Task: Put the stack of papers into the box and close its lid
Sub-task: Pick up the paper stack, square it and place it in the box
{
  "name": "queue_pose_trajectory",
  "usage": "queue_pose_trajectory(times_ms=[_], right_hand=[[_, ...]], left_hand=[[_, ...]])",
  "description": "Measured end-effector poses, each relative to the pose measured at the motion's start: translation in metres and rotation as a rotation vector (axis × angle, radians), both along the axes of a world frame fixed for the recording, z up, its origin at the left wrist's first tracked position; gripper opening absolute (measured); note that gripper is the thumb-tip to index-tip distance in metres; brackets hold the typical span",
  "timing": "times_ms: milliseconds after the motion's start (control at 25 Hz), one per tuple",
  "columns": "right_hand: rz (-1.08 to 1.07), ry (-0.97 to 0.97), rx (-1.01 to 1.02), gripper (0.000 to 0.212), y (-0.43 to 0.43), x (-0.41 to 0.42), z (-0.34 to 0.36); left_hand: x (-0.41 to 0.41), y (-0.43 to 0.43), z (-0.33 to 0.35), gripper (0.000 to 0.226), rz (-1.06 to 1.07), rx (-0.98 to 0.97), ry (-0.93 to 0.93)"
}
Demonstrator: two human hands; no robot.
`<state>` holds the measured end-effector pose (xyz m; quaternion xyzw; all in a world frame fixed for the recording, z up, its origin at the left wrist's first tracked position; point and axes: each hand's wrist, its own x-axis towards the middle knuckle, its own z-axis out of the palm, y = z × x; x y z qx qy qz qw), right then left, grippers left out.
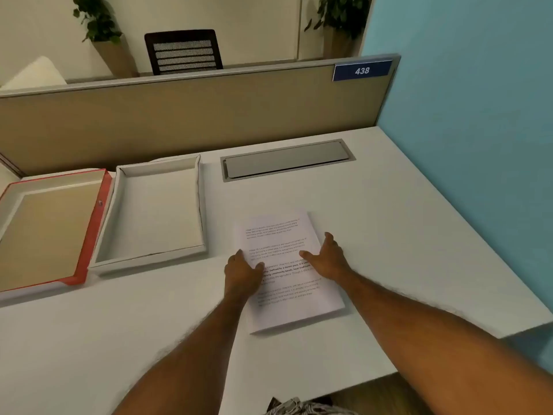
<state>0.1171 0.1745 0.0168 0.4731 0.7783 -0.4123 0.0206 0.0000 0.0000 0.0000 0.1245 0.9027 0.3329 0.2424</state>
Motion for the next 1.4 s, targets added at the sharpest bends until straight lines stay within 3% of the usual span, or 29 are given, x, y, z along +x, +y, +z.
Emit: queue_pose_trajectory(times_ms=[120, 240, 480, 880, 1120, 1400], right_hand=[[-0.052, -0.032, 0.02, 0.1, -0.001, -0.01, 0.001], [-0.066, -0.119, 0.017, 0.094, -0.004, -0.018, 0.001], [-0.137, -0.13, -0.143, 0.077, 0.015, -0.027, 0.002], [-0.057, -0.241, -0.154, 0.09, 0.018, -0.041, 0.002], [-0.239, 0.038, -0.266, 0.06, 0.018, -0.038, -0.003], [-0.324, 0.155, -0.393, 0.053, 0.023, -0.026, -0.006]], left_hand=[[-0.003, 0.004, 0.002, 0.062, -0.026, -0.061, 0.051], [-0.007, 0.001, 0.003, 0.072, -0.033, -0.094, 0.049], [-0.016, 0.002, 0.001, 0.08, -0.016, -0.112, 0.023], [-0.018, 0.002, 0.001, 0.08, 0.004, -0.101, 0.013], [-0.018, 0.003, 0.002, 0.08, 0.005, -0.103, 0.014], [-0.017, 0.002, -0.003, 0.082, 0.018, -0.079, 0.018]])
